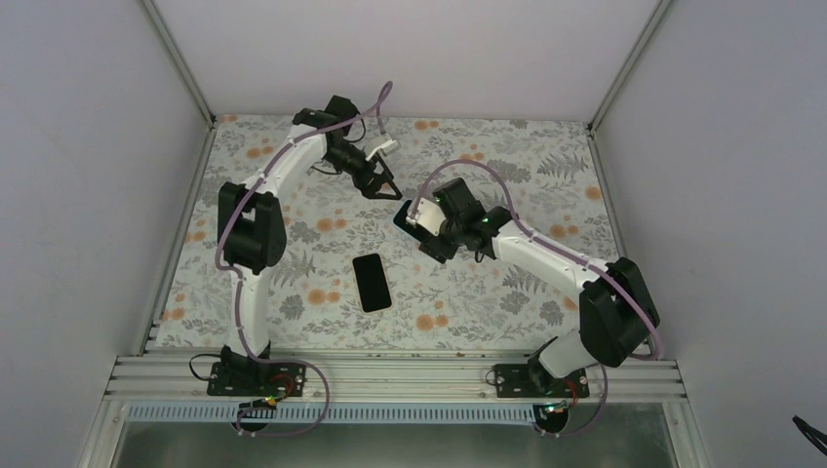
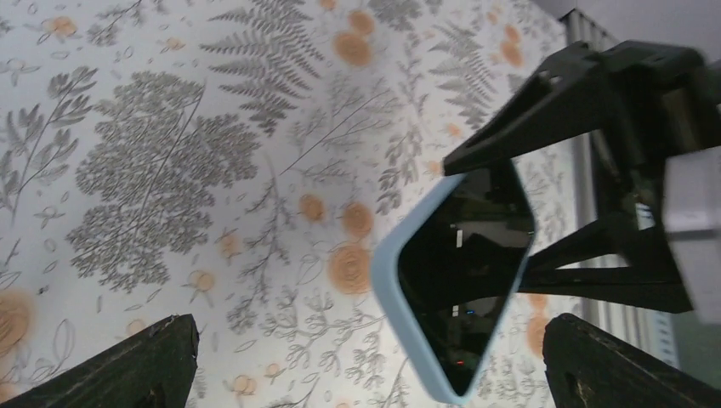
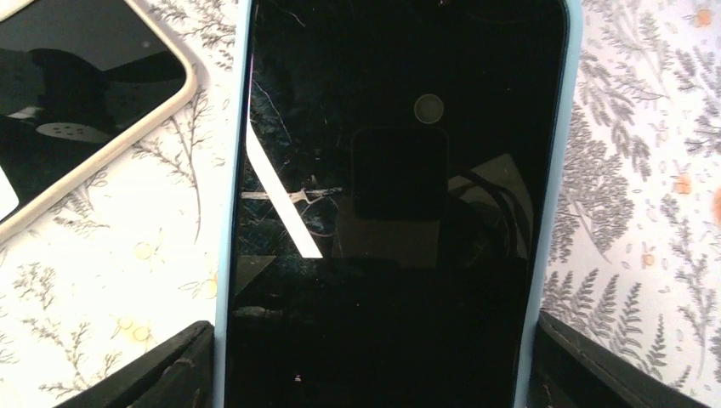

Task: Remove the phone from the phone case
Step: Pick up the phone at the center of the board.

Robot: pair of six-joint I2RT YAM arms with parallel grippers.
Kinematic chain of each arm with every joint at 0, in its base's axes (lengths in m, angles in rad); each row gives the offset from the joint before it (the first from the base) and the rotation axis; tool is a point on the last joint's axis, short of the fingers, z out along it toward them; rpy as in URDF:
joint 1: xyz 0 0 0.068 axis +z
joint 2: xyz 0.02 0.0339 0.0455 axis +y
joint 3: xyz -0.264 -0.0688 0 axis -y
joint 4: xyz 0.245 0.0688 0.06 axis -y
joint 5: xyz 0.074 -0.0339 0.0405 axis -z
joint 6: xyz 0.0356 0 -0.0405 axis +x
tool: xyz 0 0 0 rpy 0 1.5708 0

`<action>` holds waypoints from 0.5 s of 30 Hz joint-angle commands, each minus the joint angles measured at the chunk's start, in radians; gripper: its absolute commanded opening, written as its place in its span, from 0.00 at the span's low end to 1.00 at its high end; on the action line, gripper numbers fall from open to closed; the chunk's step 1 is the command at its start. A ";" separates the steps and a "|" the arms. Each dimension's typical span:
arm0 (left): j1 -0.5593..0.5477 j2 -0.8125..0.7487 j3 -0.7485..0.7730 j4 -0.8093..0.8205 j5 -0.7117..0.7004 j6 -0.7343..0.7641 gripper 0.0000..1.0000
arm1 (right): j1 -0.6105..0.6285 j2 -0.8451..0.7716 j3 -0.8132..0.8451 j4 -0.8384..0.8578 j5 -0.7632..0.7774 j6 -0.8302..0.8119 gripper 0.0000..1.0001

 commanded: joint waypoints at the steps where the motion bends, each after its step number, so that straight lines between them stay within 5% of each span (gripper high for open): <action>1: -0.005 0.037 0.068 -0.141 0.122 0.046 1.00 | 0.022 -0.003 0.054 0.095 0.068 0.036 0.68; 15: -0.018 0.127 0.130 -0.187 0.152 0.031 0.94 | 0.040 0.017 0.124 0.120 0.134 0.017 0.70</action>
